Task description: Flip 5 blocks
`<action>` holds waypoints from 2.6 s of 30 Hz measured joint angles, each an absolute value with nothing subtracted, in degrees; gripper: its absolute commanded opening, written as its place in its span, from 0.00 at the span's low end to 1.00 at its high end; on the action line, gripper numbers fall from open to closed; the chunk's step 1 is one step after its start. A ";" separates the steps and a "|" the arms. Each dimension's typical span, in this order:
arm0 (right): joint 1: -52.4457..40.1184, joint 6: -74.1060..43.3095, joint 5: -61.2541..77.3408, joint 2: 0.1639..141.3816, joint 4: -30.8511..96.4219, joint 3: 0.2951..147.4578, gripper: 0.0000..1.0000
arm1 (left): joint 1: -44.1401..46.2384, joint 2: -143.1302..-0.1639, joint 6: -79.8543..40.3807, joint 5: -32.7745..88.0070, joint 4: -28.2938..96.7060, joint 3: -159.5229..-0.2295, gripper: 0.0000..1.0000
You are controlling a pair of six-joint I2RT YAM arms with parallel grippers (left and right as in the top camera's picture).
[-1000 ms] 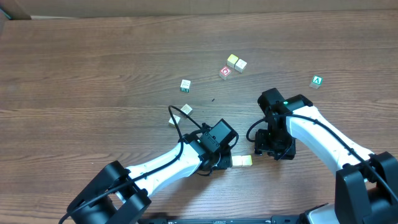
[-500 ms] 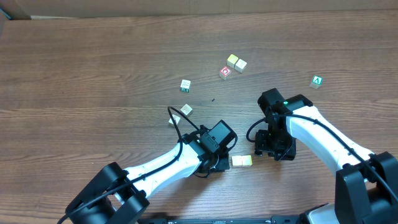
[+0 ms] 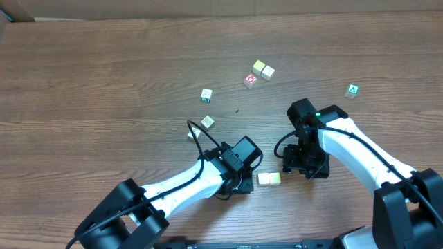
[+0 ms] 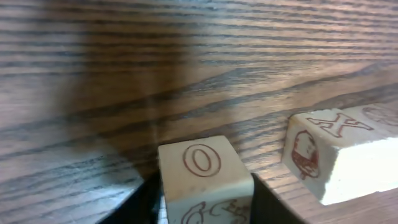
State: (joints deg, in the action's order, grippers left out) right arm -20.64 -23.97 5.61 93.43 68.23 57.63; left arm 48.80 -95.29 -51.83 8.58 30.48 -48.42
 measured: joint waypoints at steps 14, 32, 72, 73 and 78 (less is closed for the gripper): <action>-20.64 -23.92 5.61 93.43 68.40 57.63 0.70 | 48.66 -94.35 -48.69 6.74 35.70 -50.04 0.55; -20.64 -23.97 5.61 93.43 67.96 57.63 0.67 | 47.79 -89.19 -41.10 -0.14 55.13 -59.44 0.04; -20.64 -23.94 5.58 93.43 67.68 57.63 0.65 | 47.57 -103.33 -39.03 8.54 42.57 -59.44 0.04; -20.64 -23.94 5.61 93.43 67.70 57.63 0.65 | 47.57 -103.33 -39.05 8.69 42.30 -59.44 0.04; -20.64 -23.92 5.61 93.43 67.70 57.63 0.65 | 47.57 -103.33 -40.32 9.28 41.12 -59.44 0.04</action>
State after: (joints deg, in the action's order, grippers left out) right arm -20.64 -23.92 5.61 93.43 67.70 57.63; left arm 47.57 -103.33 -40.32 9.28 41.12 -59.44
